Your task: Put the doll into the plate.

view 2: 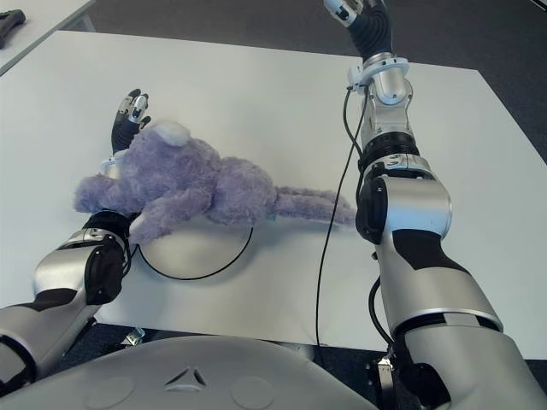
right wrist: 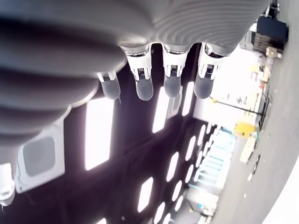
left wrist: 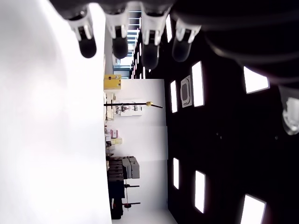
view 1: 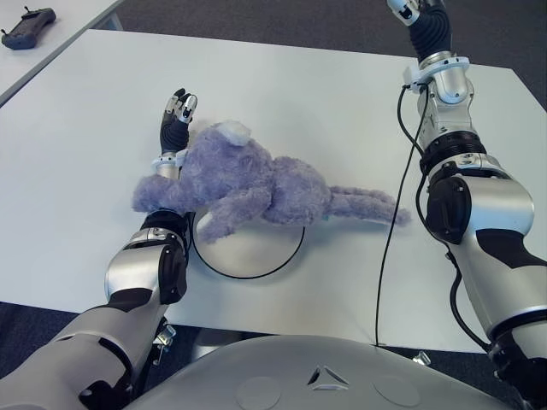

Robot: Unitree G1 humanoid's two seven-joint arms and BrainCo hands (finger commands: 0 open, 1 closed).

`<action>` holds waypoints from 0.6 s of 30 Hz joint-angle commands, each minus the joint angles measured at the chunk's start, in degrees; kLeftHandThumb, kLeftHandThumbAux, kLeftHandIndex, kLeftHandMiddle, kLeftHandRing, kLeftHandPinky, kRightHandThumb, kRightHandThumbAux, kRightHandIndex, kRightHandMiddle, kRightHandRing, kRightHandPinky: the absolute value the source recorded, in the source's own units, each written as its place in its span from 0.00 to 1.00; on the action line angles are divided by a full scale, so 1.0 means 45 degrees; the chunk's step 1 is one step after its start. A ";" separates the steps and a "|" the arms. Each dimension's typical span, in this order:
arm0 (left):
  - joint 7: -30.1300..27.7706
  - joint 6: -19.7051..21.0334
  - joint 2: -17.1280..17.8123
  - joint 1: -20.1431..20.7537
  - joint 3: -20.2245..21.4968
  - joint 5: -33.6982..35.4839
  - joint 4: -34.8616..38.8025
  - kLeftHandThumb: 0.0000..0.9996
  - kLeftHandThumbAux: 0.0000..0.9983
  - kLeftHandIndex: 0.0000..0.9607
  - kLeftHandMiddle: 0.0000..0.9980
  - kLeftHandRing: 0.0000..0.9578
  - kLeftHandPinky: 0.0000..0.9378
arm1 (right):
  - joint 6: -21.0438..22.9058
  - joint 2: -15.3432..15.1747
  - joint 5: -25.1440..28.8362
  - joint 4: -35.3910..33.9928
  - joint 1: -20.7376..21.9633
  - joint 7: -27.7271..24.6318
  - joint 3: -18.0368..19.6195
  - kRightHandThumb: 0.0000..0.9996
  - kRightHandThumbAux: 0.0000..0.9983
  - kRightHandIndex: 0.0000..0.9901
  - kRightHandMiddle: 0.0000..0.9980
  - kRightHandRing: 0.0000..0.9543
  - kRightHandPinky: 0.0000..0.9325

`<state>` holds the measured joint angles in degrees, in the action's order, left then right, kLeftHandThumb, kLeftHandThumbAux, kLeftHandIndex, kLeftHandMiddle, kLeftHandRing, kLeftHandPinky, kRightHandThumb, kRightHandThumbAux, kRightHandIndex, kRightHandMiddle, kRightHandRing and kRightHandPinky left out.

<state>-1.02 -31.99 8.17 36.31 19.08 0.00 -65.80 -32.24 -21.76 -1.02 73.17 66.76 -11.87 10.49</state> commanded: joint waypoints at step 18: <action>-0.0211 0.0755 -0.1029 -0.3132 0.0071 0.0303 -0.2124 0.00 0.33 0.07 0.11 0.05 0.00 | 0.0748 -0.0221 0.1574 0.0551 -0.1048 -0.0247 0.2085 0.00 0.52 0.07 0.05 0.00 0.00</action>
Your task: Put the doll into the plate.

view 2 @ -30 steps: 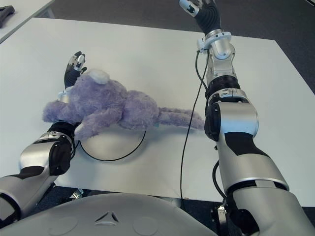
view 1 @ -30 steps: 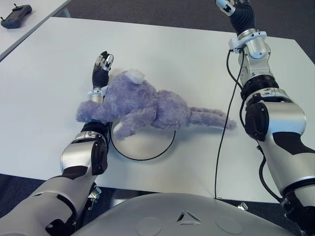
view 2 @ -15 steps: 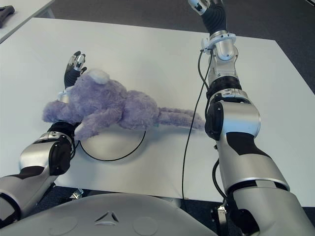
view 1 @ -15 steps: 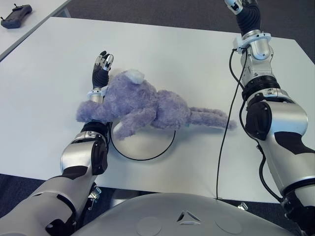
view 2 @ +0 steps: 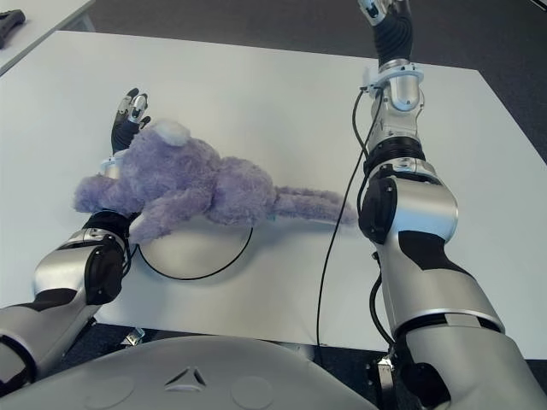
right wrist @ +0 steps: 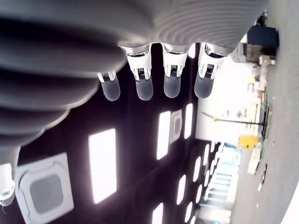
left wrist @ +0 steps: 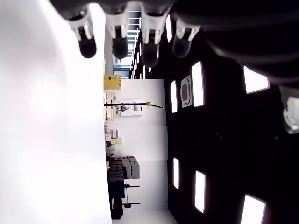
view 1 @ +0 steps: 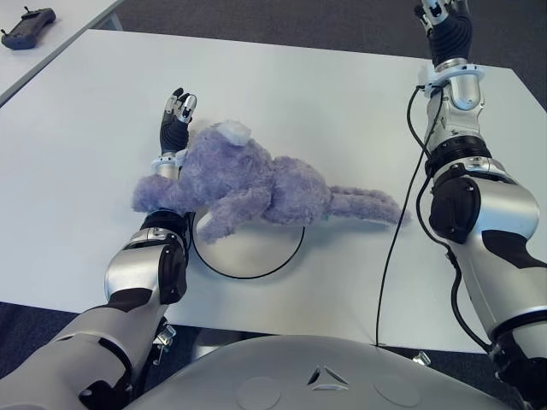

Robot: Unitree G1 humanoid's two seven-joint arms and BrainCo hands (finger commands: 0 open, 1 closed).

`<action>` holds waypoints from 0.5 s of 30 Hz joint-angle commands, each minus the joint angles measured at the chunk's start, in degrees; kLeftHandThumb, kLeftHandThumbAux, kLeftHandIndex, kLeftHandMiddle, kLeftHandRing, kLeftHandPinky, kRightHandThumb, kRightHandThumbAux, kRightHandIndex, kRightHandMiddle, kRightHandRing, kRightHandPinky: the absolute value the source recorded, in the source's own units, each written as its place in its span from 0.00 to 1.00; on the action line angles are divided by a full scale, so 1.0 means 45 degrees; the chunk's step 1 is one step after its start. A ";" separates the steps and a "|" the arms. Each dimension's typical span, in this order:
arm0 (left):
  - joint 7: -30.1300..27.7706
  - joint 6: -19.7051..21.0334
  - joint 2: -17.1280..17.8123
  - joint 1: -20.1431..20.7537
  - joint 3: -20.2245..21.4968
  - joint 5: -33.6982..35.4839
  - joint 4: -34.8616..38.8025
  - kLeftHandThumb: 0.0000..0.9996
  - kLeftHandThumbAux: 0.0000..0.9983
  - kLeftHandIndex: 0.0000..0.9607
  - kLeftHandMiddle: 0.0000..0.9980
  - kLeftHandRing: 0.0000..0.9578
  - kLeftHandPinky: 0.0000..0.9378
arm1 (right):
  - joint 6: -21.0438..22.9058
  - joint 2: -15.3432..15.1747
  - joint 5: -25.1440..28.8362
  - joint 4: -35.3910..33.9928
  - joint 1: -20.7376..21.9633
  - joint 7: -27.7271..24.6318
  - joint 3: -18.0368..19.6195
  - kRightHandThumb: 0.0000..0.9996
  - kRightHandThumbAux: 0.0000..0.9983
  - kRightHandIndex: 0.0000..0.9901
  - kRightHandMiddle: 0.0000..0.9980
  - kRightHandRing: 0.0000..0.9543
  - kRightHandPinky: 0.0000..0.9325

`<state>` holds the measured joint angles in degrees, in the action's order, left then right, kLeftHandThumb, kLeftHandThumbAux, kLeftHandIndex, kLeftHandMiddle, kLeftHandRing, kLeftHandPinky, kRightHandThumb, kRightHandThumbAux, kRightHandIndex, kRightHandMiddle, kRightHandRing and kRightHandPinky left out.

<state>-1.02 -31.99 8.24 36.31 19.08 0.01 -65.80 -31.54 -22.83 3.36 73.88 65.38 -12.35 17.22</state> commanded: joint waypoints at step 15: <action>-0.0337 0.0768 -0.1023 -0.3104 0.0207 0.0446 -0.2127 0.00 0.35 0.08 0.13 0.07 0.00 | 0.1024 0.0387 0.1368 0.0510 -0.1697 -0.0208 0.1710 0.00 0.58 0.07 0.06 0.01 0.00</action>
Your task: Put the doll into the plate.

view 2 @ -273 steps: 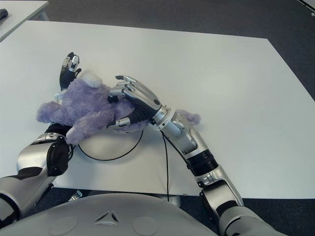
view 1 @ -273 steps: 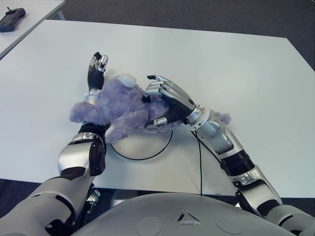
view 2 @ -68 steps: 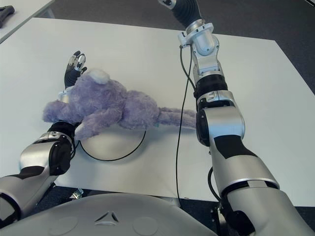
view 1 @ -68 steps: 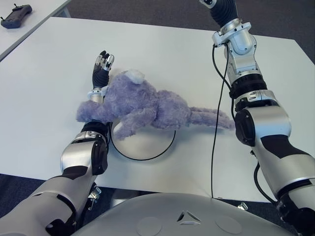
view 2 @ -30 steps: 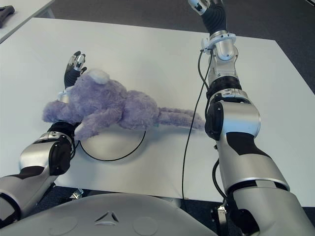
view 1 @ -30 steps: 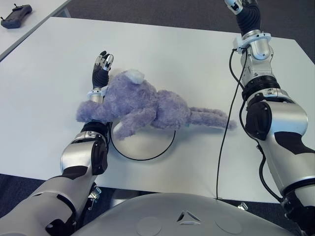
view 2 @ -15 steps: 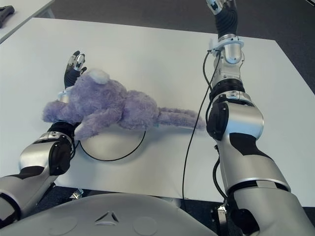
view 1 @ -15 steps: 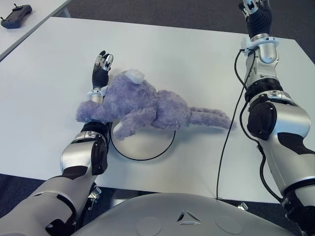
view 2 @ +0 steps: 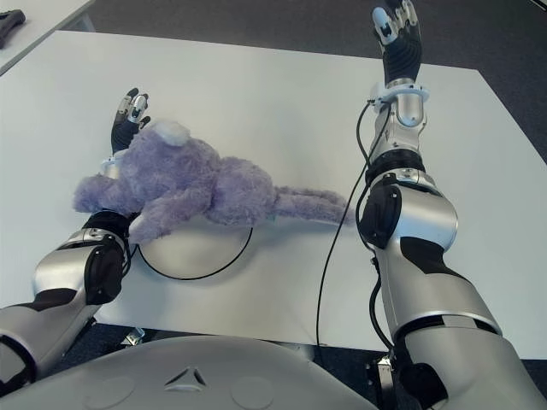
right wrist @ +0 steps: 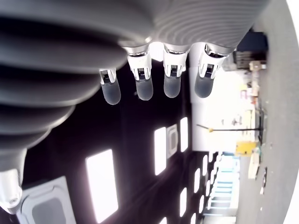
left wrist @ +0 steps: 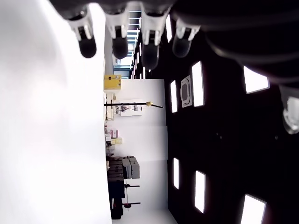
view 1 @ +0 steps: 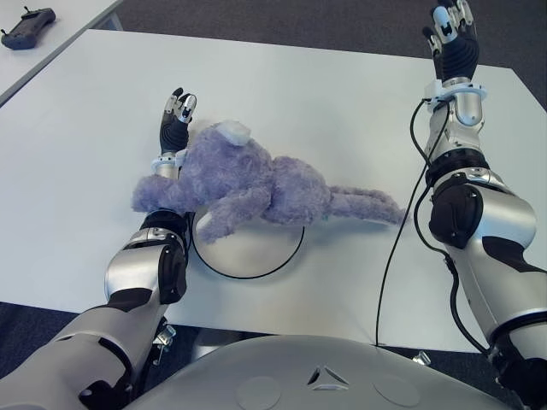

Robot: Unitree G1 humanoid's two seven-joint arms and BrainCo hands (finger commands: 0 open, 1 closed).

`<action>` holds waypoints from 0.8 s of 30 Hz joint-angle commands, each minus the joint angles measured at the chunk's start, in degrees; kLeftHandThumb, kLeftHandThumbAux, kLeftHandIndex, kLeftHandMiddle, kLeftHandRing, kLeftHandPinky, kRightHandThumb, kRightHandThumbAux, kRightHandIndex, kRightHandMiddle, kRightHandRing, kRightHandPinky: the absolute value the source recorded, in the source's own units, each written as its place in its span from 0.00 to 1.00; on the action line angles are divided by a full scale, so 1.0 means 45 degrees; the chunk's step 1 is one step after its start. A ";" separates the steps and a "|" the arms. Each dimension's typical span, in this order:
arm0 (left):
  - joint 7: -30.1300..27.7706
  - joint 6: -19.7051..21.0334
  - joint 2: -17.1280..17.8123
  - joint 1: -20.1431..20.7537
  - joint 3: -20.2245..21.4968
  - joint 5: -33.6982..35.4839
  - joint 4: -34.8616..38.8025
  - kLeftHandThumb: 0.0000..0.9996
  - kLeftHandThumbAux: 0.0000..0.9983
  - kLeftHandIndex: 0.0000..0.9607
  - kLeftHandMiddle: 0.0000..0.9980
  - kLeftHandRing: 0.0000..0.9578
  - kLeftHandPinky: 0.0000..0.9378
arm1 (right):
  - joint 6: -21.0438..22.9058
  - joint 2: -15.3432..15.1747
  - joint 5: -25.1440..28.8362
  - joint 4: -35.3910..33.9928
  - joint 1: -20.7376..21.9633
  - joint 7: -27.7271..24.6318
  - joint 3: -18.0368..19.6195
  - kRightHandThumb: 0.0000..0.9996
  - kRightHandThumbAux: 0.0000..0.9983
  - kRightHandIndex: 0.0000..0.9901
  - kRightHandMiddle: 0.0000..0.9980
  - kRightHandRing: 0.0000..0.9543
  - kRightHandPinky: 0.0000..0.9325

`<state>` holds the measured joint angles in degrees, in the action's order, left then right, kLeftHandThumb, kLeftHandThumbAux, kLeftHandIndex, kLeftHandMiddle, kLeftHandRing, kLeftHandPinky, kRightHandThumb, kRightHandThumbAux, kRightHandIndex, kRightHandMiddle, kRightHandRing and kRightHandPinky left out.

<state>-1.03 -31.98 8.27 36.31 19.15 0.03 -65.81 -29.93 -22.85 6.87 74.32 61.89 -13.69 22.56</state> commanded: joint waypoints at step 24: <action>-0.0210 0.0552 -0.0995 -0.3215 0.0068 0.0289 -0.2070 0.00 0.34 0.09 0.13 0.07 0.00 | 0.1632 0.1412 0.0221 0.0646 -0.2299 0.1181 0.0859 0.00 0.59 0.07 0.05 0.00 0.00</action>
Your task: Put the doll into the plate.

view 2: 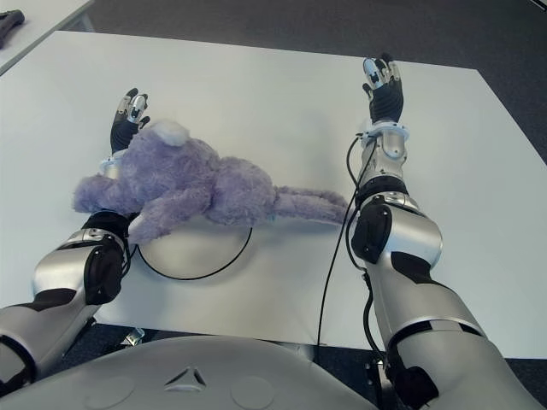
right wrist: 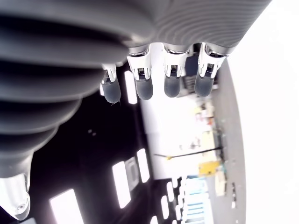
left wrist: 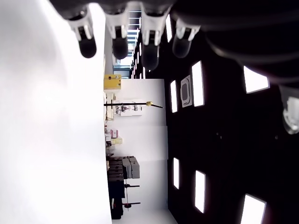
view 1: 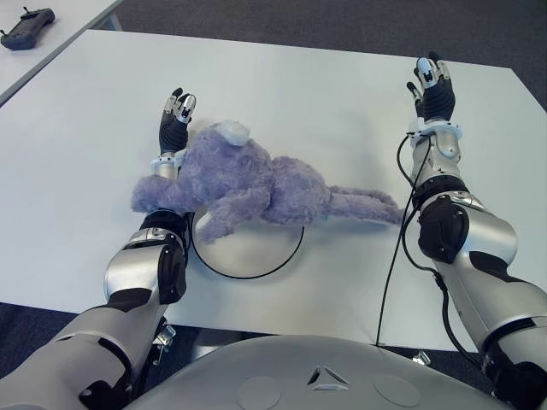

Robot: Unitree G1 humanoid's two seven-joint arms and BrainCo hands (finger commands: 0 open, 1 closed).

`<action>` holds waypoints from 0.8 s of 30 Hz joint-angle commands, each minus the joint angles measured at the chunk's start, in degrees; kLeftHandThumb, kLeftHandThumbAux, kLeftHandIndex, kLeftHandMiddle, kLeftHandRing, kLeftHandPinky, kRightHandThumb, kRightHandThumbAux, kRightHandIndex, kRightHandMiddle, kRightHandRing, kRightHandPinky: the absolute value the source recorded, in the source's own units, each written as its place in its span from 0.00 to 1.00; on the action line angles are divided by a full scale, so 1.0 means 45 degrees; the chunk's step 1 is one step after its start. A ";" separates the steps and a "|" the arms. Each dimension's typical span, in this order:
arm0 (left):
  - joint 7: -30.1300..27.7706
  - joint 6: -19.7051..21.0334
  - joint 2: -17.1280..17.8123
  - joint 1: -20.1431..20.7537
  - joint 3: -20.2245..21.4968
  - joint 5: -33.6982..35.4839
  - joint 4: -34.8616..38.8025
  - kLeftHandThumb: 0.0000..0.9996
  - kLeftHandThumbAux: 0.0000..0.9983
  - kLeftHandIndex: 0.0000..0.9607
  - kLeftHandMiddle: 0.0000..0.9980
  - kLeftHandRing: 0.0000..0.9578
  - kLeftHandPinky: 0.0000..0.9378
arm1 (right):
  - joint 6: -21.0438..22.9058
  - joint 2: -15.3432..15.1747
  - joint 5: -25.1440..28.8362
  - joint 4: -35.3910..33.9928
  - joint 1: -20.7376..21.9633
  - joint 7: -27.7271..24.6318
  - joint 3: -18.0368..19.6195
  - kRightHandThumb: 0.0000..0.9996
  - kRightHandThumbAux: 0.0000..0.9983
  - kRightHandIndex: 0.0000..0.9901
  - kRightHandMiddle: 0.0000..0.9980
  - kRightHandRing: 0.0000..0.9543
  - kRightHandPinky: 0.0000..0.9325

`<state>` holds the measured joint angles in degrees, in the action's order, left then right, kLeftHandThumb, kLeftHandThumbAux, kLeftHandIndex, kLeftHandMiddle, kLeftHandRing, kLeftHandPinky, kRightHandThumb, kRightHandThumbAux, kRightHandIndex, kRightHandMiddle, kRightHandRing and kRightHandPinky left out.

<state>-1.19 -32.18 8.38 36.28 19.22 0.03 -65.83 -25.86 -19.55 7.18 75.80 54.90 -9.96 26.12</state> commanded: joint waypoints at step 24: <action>-0.0117 0.0511 -0.1079 -0.3264 0.0088 0.0321 -0.2060 0.00 0.35 0.12 0.13 0.07 0.00 | 0.0900 0.1528 -0.0272 0.0322 -0.1389 0.1152 -0.0363 0.00 0.57 0.06 0.05 0.00 0.00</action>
<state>-1.19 -32.19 8.39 36.27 19.22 0.04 -65.83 -24.39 -14.31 6.50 75.96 51.32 -6.09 25.11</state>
